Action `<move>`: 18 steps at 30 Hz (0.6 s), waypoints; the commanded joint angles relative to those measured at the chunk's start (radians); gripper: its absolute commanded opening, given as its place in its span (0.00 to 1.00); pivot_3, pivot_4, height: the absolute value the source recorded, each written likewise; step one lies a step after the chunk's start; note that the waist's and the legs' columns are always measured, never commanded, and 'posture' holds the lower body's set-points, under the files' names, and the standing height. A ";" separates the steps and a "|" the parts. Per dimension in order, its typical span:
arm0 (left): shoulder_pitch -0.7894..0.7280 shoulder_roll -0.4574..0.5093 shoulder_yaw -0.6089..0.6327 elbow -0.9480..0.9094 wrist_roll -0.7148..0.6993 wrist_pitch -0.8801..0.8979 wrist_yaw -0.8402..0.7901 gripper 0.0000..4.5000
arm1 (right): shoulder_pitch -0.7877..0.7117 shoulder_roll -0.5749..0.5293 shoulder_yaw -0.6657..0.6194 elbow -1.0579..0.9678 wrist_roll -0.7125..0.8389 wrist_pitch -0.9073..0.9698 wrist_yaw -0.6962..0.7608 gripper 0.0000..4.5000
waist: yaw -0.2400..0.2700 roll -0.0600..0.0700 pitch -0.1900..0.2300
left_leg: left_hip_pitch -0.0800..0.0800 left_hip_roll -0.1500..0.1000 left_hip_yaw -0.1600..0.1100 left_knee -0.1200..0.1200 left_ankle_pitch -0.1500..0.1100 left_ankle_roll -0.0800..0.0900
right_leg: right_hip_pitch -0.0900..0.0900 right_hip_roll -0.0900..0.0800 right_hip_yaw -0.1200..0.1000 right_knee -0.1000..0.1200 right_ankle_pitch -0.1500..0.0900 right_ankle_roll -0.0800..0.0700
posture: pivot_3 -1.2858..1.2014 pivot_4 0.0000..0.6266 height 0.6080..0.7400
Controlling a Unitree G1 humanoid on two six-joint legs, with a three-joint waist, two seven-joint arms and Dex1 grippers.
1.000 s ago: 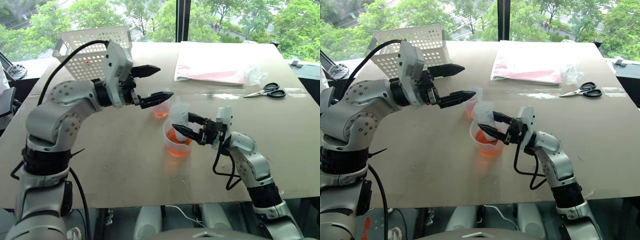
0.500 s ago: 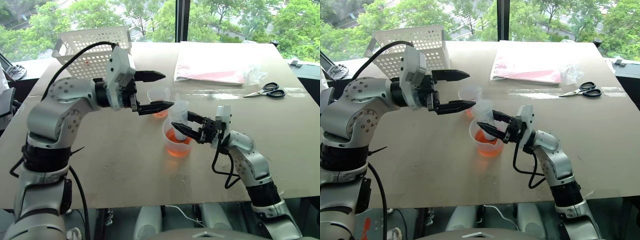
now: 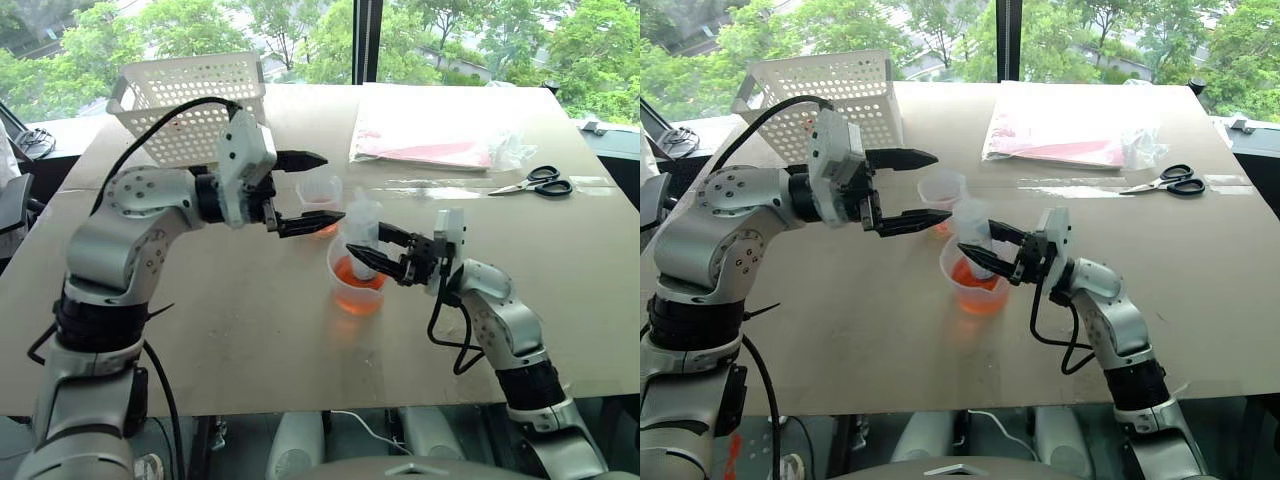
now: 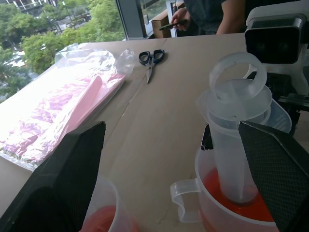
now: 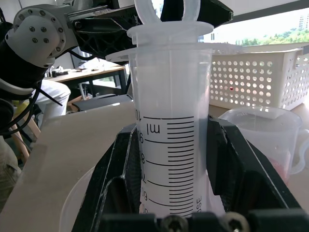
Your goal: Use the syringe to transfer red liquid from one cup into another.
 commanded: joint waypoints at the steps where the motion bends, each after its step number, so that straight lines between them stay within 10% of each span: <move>1: -0.028 -0.033 -0.003 -0.015 0.005 -0.030 0.014 1.00 | -0.024 0.005 0.022 -0.023 0.007 -0.012 0.022 0.32 | 0.000 0.000 0.000 | 0.000 0.000 0.000 0.000 0.000 0.000 | 0.000 0.000 0.000 0.000 0.000 0.000 | 0.52 0.24 1.00; 18: -0.070 -0.053 0.005 -0.037 -0.019 0.040 0.047 1.00 | -0.038 -0.007 0.027 -0.043 0.019 0.022 0.024 0.32 | -0.003 0.000 0.000 | 0.000 0.000 0.000 0.000 0.000 0.000 | 0.000 0.000 0.000 0.001 0.000 0.000 | 0.52 0.24 1.00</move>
